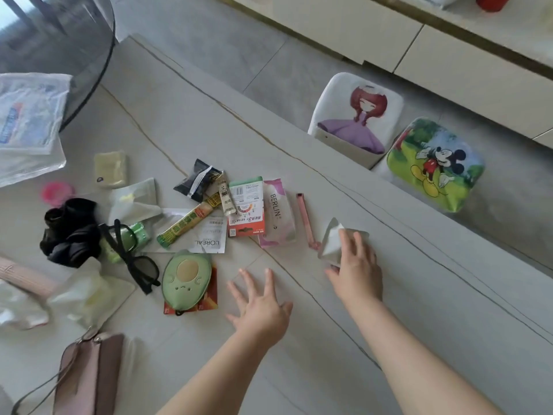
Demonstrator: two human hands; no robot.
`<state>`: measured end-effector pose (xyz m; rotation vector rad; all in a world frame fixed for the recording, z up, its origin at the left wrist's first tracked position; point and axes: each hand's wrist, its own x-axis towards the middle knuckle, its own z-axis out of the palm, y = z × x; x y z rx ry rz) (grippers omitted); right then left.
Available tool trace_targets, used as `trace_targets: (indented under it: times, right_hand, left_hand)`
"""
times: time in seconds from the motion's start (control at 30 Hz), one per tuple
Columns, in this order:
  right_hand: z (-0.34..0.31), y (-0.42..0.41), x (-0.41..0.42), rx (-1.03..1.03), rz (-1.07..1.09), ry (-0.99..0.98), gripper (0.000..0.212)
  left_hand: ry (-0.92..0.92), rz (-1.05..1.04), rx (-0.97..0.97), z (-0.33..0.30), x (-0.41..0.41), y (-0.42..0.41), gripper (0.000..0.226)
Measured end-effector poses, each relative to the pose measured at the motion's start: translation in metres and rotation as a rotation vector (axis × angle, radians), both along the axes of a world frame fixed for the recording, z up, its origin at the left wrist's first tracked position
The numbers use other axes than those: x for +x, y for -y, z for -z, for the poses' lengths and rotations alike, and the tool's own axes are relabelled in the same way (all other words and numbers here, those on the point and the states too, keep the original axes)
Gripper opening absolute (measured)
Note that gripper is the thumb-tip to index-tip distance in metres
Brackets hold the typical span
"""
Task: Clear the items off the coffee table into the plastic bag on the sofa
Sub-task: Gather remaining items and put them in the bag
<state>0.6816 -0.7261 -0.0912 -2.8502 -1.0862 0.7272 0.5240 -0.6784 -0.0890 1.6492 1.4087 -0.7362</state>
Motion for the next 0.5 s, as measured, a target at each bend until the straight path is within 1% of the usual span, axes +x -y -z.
trace_targets:
  times: [0.07,0.13,0.23,0.3,0.33,0.37,0.4,0.43,0.47,0.5]
  right_hand:
    - [0.004,-0.002,0.001,0.075,0.036,-0.002,0.066]
    - [0.004,-0.002,0.002,0.122,0.049,-0.048,0.057]
    - [-0.006,0.002,-0.002,0.277,0.015,-0.096,0.049]
    - [-0.019,0.008,-0.014,0.316,-0.081,-0.145,0.048]
    - [-0.024,0.012,-0.022,0.311,-0.146,-0.183,0.05]
    - [-0.027,0.014,-0.031,0.31,-0.208,-0.223,0.05]
    - [-0.029,0.017,-0.04,0.315,-0.268,-0.262,0.049]
    - [-0.031,0.019,-0.047,0.317,-0.317,-0.3,0.046]
    - [-0.033,0.021,-0.053,0.318,-0.347,-0.333,0.044]
    - [-0.035,0.022,-0.056,0.317,-0.357,-0.364,0.044]
  left_hand:
    - [0.0,0.004,-0.008,-0.001,0.0,-0.001,0.072]
    - [-0.001,0.007,-0.019,-0.003,-0.001,-0.003,0.071]
    - [0.027,-0.029,-0.049,-0.01,0.001,-0.007,0.073]
    - [0.044,-0.111,-0.01,-0.021,0.002,-0.01,0.076]
    - [0.068,-0.209,0.016,-0.027,0.003,-0.013,0.076]
    - [0.133,-0.373,0.0,-0.031,0.004,-0.017,0.076]
    - [0.232,-0.576,-0.076,-0.035,0.004,-0.021,0.073]
    - [0.328,-0.749,-0.199,-0.039,0.004,-0.024,0.07]
    - [0.404,-0.854,-0.321,-0.043,0.003,-0.025,0.062]
    - [0.451,-0.905,-0.395,-0.046,0.002,-0.026,0.051]
